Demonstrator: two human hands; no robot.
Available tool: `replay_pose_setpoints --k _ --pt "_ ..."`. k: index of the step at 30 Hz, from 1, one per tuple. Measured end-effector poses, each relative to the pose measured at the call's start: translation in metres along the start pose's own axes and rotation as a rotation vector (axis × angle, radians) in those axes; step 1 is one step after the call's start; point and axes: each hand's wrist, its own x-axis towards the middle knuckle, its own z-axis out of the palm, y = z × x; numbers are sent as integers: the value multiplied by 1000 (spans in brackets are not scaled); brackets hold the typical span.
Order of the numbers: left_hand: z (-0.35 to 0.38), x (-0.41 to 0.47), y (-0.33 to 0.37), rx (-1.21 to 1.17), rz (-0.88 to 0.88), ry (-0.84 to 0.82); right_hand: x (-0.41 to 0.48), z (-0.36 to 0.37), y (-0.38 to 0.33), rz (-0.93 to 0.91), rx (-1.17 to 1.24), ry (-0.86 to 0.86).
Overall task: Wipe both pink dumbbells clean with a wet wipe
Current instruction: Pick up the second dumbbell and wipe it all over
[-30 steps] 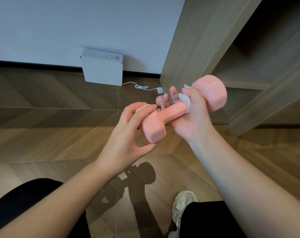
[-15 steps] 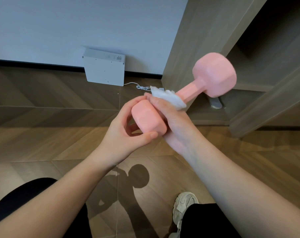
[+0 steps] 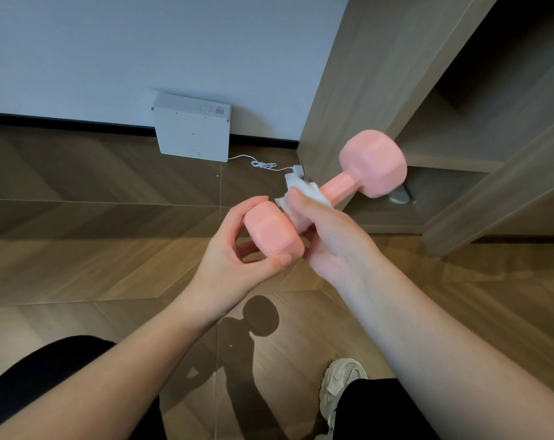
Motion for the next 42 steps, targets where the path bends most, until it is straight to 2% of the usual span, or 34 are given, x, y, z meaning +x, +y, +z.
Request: replay_pose_setpoints --k 4,9,14,19,23,25,29,32,35,39,42 --pt "3 1 0 6 3 3 3 -2 -3 40 92 -3" --pt "2 6 5 -32 -5 6 8 1 -11 -33 178 -126" --pt "5 6 4 -65 -49 0 13 2 -24 -41 275 -113" --pt "2 2 -1 -78 -98 -15 19 -4 -39 -71 355 2" --pt "-4 2 0 -163 -155 -42 15 -5 -40 -62 364 -50" --pt "-6 3 2 -273 -232 -70 13 -7 -41 -68 371 -109" --pt "-7 4 10 -527 -501 -204 12 -9 -34 -102 386 -239" --pt "-5 3 13 -618 -594 -215 15 -5 -28 -104 409 -191" --pt "-2 -1 12 -577 -497 -196 16 3 -20 -127 281 -94" --pt "-5 0 13 -449 -346 -80 5 11 -3 -182 -36 -69" --pt "-11 3 16 -411 -280 -66 -2 14 3 -190 -294 -47"
